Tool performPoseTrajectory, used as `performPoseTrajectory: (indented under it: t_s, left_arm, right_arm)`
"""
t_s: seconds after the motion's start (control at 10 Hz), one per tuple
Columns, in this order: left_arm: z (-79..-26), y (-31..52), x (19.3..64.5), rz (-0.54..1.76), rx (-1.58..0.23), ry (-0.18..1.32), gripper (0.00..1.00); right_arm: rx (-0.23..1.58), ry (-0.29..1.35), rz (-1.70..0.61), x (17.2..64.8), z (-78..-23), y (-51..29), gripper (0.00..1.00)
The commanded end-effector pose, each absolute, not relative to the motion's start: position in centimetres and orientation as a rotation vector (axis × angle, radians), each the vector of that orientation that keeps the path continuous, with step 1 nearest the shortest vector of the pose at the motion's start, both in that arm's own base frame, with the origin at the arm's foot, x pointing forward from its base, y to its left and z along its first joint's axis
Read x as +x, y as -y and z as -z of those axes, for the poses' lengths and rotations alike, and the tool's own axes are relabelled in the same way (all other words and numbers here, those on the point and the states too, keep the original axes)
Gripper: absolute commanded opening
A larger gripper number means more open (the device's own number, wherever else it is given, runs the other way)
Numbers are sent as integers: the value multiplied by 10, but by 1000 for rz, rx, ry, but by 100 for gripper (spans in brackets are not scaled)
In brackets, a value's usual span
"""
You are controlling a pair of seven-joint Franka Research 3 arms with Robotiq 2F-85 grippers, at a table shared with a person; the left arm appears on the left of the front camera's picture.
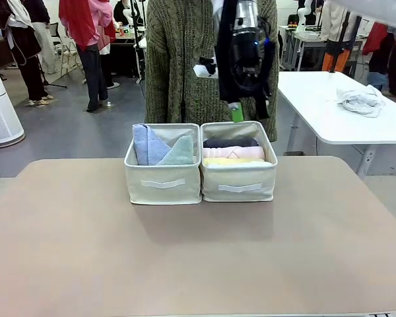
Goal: Sort the towels based on their folding style.
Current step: Pick up another triangle-folded towel from the table and place it in the left Fabric basket.
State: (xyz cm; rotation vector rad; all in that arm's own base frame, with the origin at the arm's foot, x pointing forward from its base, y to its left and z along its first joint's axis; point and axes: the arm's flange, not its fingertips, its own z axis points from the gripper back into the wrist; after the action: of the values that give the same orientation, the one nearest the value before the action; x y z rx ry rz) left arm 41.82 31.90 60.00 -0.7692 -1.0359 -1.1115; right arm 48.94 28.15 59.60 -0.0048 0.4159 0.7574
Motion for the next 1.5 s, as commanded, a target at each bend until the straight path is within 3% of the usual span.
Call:
performPoseTrajectory:
  t_s: [0.0,0.4,0.7,0.8,1.4]
  left_arm:
    - [-601,-317,415,1111,-761,1022,100]
    - [-601,-317,415,1111,-761,1022,100]
    - [-601,-317,415,1111,-761,1022,100]
    - [-601,-317,415,1111,-761,1022,100]
    - [-601,-317,415,1111,-761,1022,100]
  right_arm:
    - [-64,-45,-798,415,-557,-217,100]
    - [-43,223,-782,433,-557,-158,100]
    - [40,301,-832,461,-557,-154,100]
    - [-56,250,-769,446,-562,-145,100]
    - [-36,261,-788,449,-561,-145,100]
